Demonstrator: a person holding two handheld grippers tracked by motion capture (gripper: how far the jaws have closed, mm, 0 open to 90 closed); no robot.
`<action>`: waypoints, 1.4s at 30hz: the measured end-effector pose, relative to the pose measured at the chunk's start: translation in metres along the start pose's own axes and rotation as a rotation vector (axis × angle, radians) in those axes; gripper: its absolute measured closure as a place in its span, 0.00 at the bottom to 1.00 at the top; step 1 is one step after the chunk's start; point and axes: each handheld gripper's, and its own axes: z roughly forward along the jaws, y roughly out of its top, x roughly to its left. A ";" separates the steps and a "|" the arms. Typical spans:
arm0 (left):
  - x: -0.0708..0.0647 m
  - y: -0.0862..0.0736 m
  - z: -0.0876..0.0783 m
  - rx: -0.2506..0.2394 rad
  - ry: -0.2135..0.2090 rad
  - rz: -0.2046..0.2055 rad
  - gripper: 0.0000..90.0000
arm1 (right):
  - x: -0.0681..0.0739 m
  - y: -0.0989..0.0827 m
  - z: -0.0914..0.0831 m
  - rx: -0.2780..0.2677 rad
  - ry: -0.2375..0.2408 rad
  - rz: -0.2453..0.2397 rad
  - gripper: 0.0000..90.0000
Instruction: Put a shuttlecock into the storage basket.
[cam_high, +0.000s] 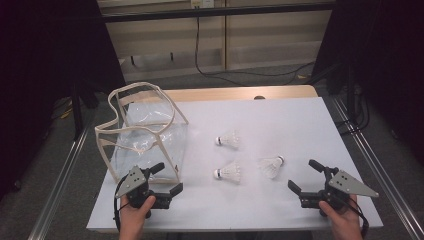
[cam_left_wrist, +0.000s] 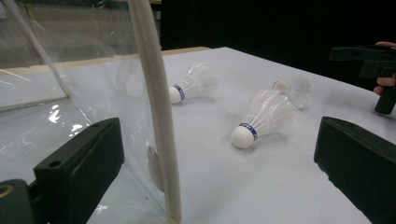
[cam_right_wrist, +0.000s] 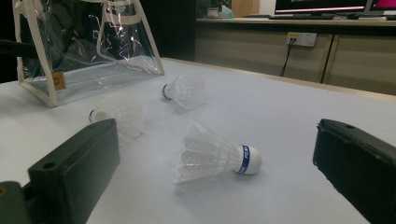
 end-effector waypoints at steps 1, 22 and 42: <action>-0.001 0.000 0.001 -0.004 -0.007 -0.001 0.02 | 0.000 0.000 0.000 -0.001 -0.001 0.000 0.01; -0.011 0.002 0.010 0.013 -0.033 0.002 0.02 | 0.000 -0.001 -0.001 0.005 0.009 0.001 0.01; -0.017 0.002 0.012 0.023 -0.110 -0.005 0.03 | 0.000 0.000 -0.002 -0.001 0.010 -0.003 0.01</action>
